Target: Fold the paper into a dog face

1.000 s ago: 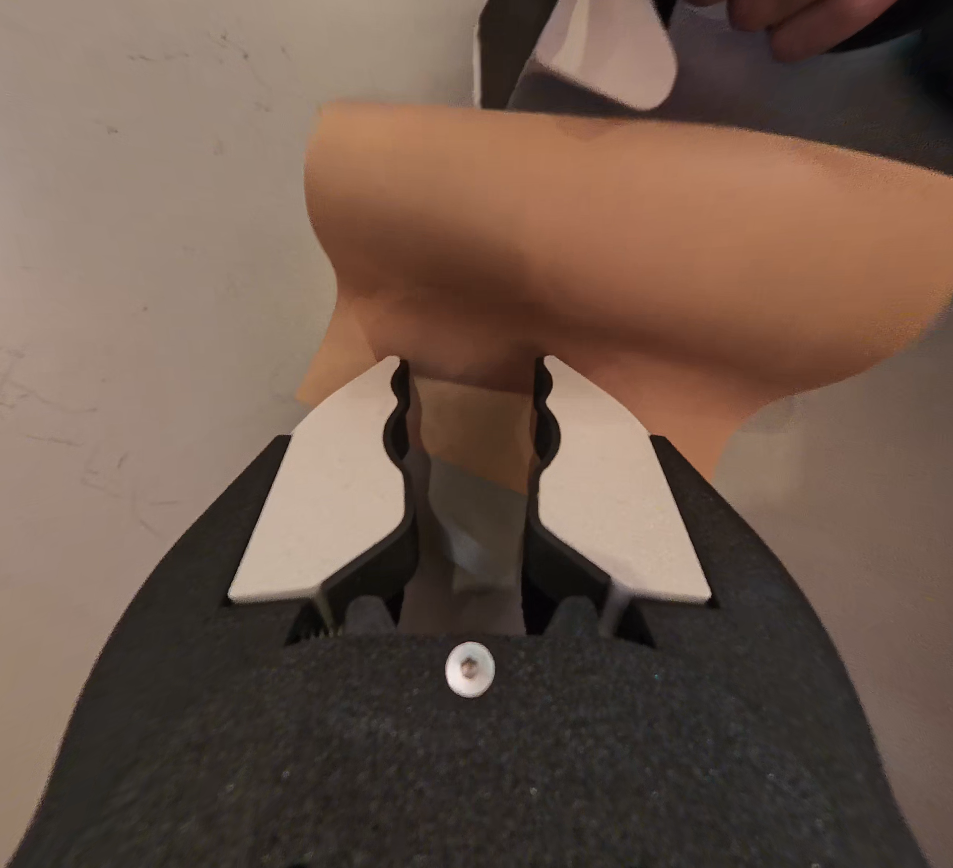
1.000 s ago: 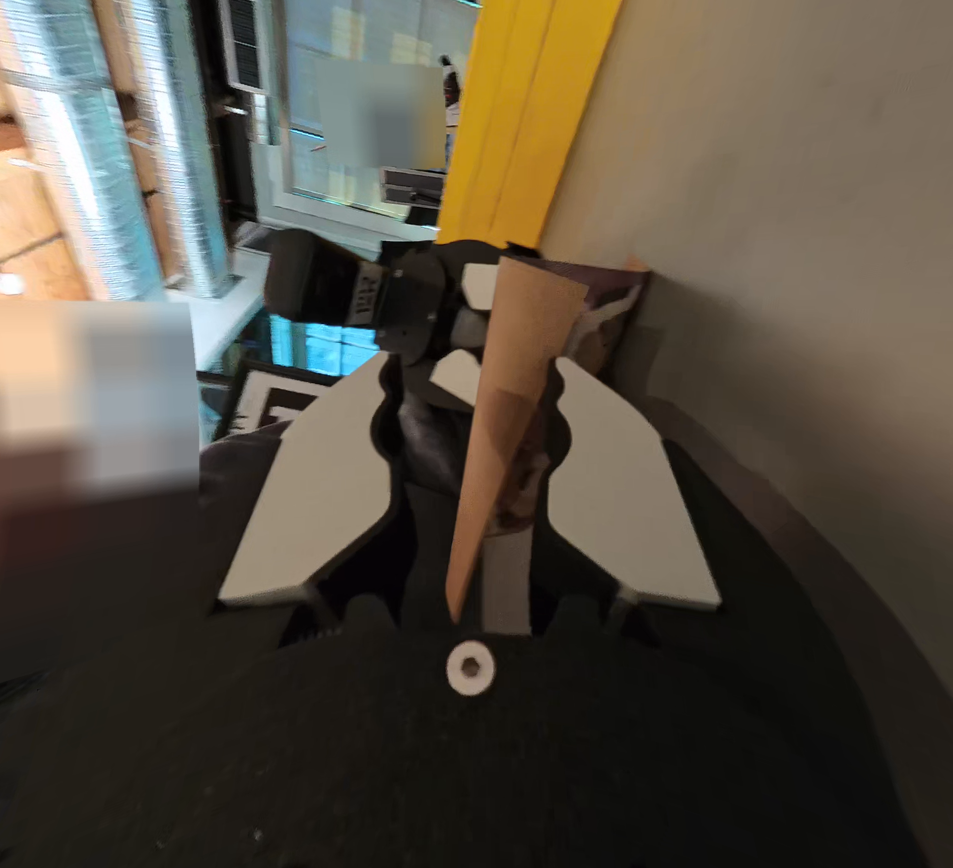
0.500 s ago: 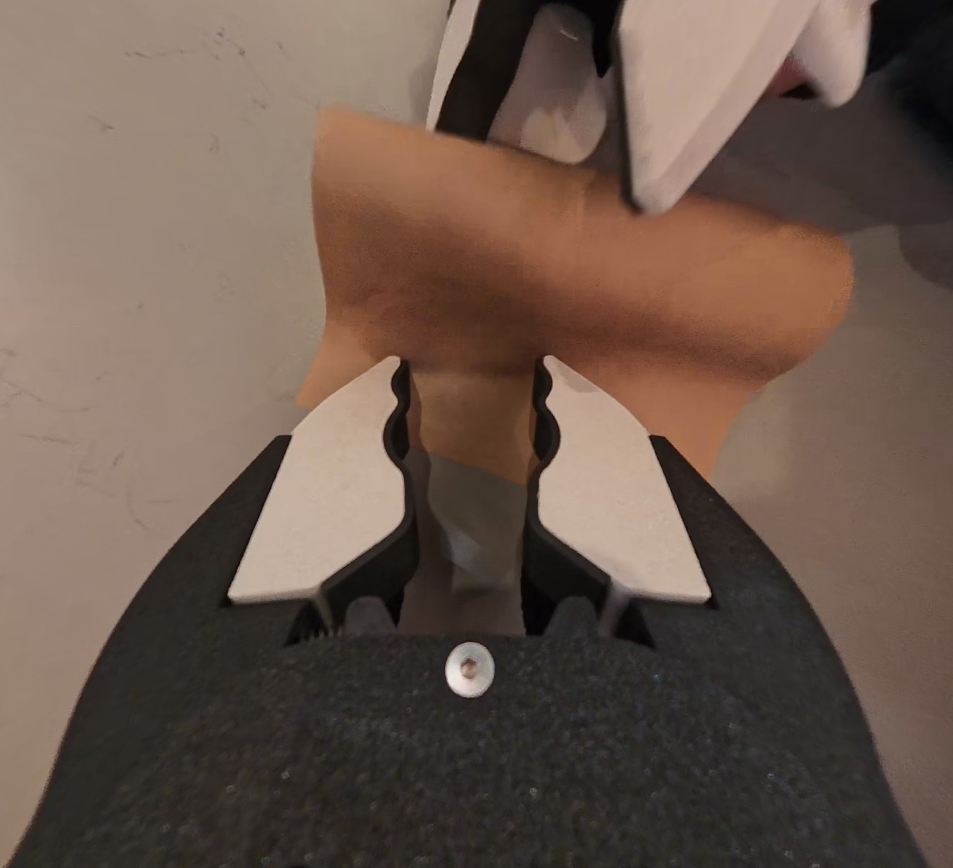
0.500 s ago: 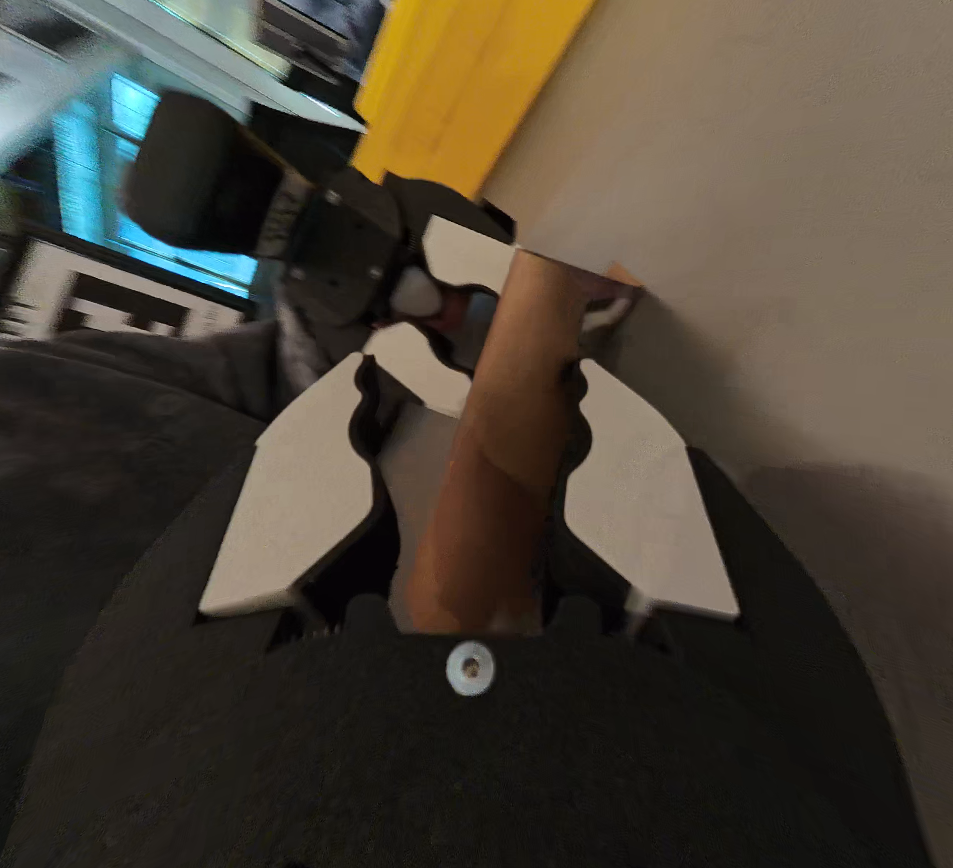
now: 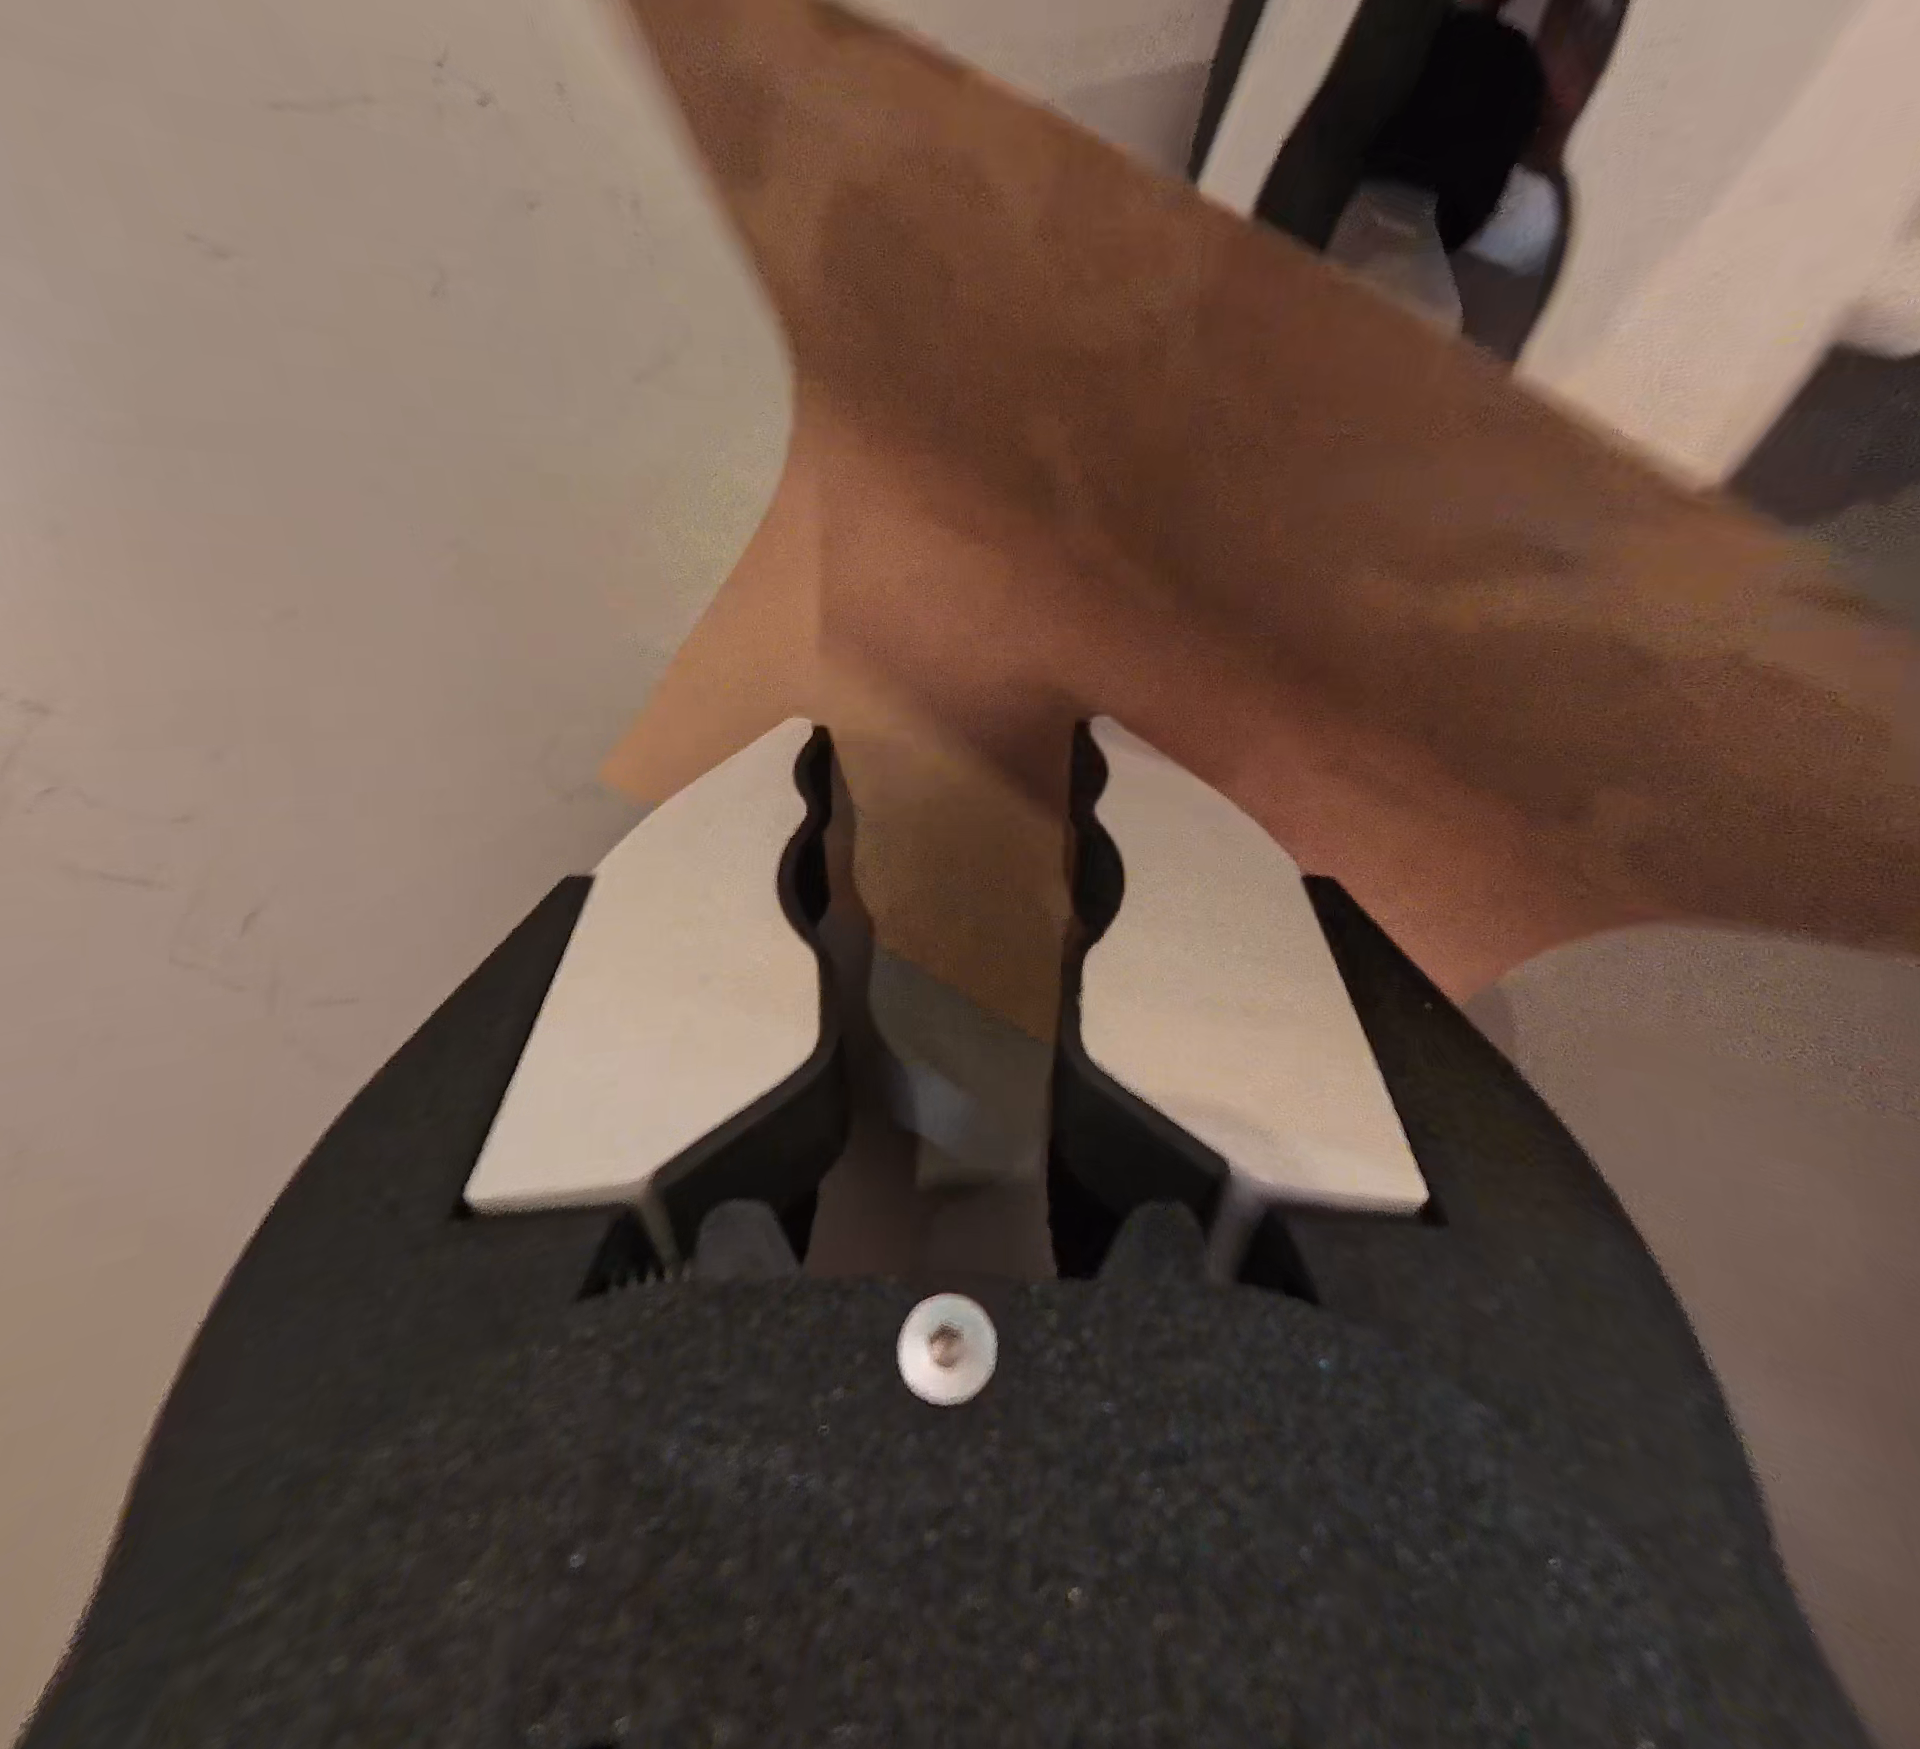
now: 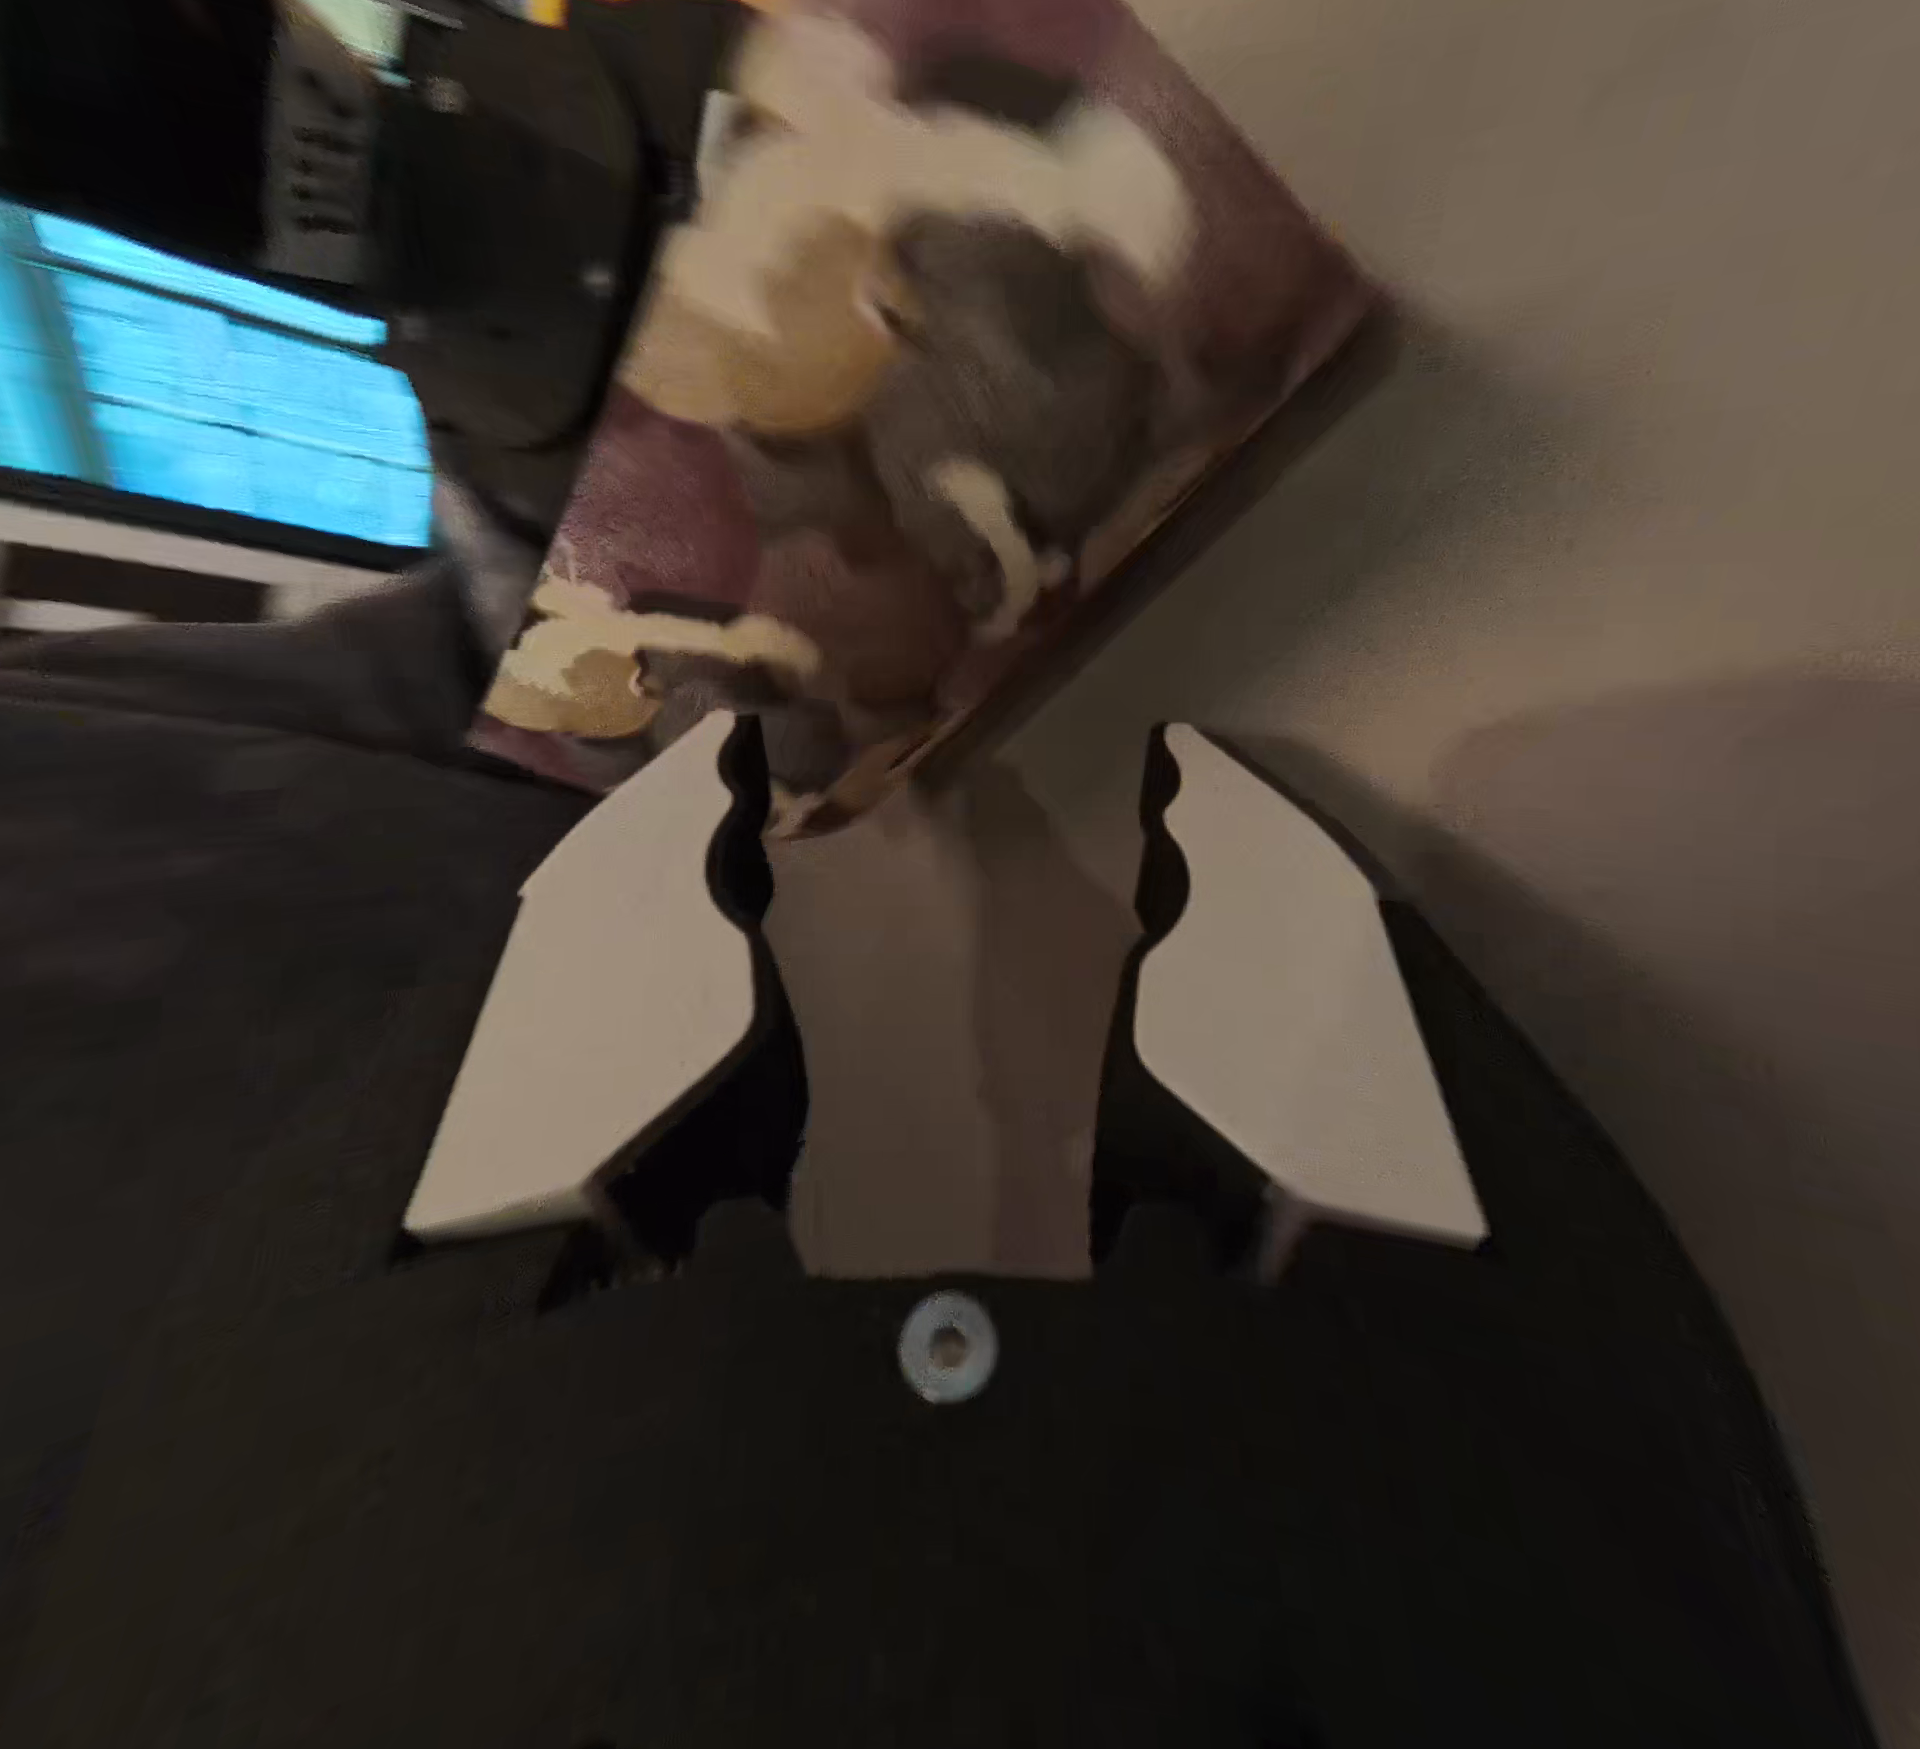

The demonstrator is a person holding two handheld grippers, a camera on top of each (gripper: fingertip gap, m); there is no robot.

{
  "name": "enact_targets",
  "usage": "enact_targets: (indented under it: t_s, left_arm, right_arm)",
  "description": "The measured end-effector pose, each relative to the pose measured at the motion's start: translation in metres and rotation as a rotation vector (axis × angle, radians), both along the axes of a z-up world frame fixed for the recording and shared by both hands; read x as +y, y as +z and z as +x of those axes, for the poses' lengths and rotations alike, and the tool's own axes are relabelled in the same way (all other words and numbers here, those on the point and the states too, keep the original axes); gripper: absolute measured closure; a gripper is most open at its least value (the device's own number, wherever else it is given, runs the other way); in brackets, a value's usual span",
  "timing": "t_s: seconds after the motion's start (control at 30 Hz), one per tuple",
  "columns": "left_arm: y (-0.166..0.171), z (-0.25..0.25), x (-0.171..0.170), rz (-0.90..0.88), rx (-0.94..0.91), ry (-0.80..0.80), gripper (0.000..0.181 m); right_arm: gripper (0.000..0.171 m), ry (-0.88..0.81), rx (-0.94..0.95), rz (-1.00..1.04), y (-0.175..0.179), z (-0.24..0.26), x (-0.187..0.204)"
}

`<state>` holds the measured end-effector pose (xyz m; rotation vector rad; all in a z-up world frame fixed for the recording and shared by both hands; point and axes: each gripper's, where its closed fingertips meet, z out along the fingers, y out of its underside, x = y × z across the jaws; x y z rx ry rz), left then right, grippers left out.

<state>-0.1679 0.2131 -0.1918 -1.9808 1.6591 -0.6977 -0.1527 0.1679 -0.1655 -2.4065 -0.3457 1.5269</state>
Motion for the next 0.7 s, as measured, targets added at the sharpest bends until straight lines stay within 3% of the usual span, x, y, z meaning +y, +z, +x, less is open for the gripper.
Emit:
enact_targets:
  t_s: [0.07,0.5,0.6,0.7]
  left_arm:
    - [0.0,0.0,-0.001,0.008,0.005,-0.003,0.136]
    - [0.0,-0.002,-0.001,-0.002,0.003,0.028,0.138]
    - [0.0,-0.002,-0.001,-0.001,0.003,0.036,0.138]
    - [0.0,-0.002,-0.002,0.002,0.008,0.038,0.137]
  right_arm:
    - [0.101,-0.028,-0.067,0.067,0.005,0.005,0.008]
    - [0.11,-0.15,0.243,0.008,0.035,0.046,0.04]
    - [0.128,-0.146,0.152,0.004,0.021,0.055,0.049]
    - [0.156,-0.112,0.03,0.016,0.009,0.06,0.055]
